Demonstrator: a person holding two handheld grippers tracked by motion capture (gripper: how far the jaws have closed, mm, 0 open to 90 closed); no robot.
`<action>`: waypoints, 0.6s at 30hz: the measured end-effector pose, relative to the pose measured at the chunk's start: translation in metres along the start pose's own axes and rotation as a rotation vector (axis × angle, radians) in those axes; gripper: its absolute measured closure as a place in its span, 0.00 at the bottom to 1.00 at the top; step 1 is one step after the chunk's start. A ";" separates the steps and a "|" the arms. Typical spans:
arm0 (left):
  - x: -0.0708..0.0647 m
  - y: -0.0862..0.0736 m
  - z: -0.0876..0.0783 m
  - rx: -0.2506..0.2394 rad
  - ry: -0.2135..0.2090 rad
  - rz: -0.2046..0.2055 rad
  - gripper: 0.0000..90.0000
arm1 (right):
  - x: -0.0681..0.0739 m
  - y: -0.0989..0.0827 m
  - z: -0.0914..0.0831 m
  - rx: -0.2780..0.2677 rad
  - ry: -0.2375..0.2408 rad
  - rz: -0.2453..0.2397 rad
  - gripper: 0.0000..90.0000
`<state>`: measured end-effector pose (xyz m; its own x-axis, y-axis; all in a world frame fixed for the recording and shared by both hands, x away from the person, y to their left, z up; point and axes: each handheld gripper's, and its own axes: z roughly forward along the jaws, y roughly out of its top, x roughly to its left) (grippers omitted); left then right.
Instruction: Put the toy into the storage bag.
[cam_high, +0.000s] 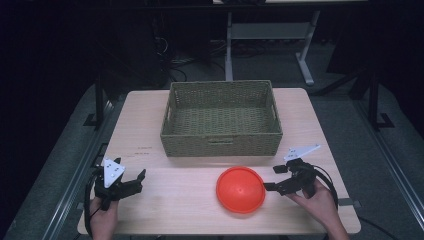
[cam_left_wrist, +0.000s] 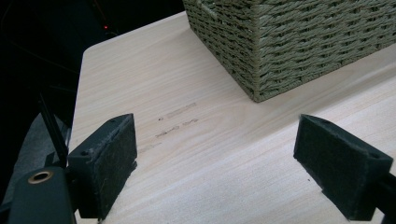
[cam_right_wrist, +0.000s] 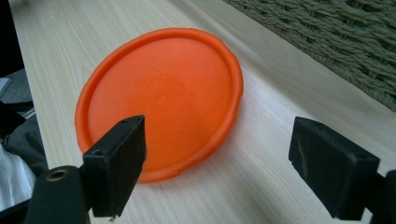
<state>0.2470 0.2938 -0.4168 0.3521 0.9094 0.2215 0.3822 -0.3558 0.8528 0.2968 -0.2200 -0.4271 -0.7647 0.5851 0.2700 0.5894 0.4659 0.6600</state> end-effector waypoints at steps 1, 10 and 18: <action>0.000 0.000 0.000 -0.001 0.001 0.001 0.14 | 0.000 0.002 0.001 0.004 0.002 -0.002 0.20; -0.001 0.001 0.001 0.004 -0.006 0.002 0.14 | 0.000 0.013 0.006 0.015 0.013 0.009 0.20; -0.001 0.001 0.001 0.006 -0.005 0.019 0.14 | 0.001 0.021 0.025 0.063 -0.014 0.002 0.24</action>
<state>0.2479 0.2926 -0.4167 0.3634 0.9013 0.2359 0.3808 -0.3748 0.8453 0.3144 -0.1929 -0.4306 -0.7602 0.5949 0.2612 0.6065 0.5055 0.6137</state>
